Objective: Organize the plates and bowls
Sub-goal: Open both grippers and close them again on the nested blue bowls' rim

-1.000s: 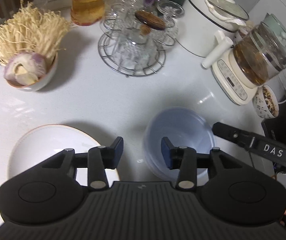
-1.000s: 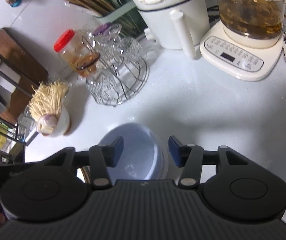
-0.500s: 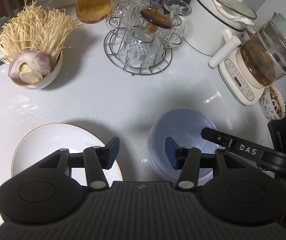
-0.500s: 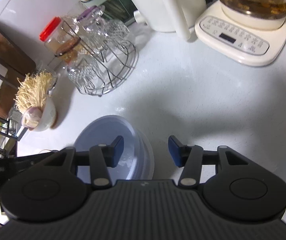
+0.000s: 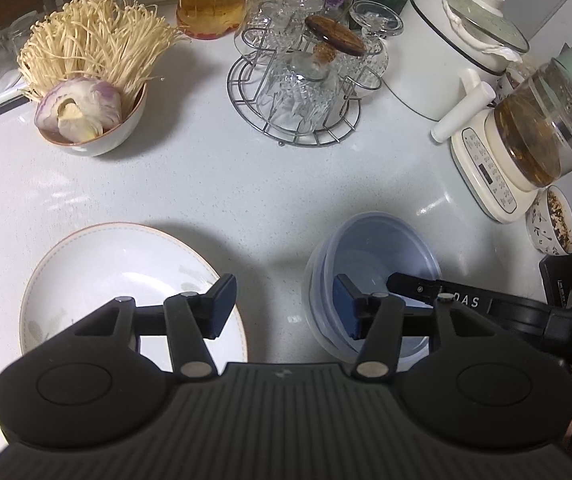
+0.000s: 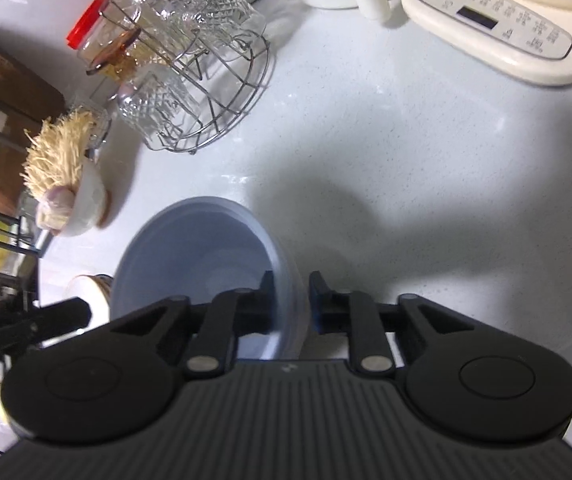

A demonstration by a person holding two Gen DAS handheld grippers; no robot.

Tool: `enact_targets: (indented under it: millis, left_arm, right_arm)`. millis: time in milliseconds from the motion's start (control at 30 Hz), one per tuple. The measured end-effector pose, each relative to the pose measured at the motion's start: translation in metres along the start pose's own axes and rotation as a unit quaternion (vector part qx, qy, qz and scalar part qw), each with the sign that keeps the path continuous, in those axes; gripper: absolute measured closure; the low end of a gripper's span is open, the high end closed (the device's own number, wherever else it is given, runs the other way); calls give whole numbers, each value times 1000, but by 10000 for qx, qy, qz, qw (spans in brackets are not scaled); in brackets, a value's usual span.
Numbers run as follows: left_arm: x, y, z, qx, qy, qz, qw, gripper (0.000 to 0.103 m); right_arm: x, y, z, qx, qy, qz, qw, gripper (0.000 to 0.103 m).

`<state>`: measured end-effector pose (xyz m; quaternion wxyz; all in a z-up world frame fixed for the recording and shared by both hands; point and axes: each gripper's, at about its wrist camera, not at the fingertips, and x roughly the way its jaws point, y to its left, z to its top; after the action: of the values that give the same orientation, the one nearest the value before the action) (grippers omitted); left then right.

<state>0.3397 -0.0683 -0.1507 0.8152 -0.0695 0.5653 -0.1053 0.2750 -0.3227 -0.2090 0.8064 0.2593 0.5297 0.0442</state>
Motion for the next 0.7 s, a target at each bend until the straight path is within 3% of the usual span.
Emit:
enact_targets:
  millis: [267, 467, 700]
  left_arm:
    - [10, -12, 1, 38, 5, -66, 10000, 44]
    - [31, -31, 5, 80, 94, -394, 9991, 44]
    - [51, -50, 0, 282, 247, -513, 9980, 44]
  right_arm:
    - [-8, -6, 1, -90, -85, -124, 9998, 89]
    - [-22, -20, 1, -22, -129, -289, 9995, 89]
    - [-27, -32, -1, 64, -88, -309, 9995, 89]
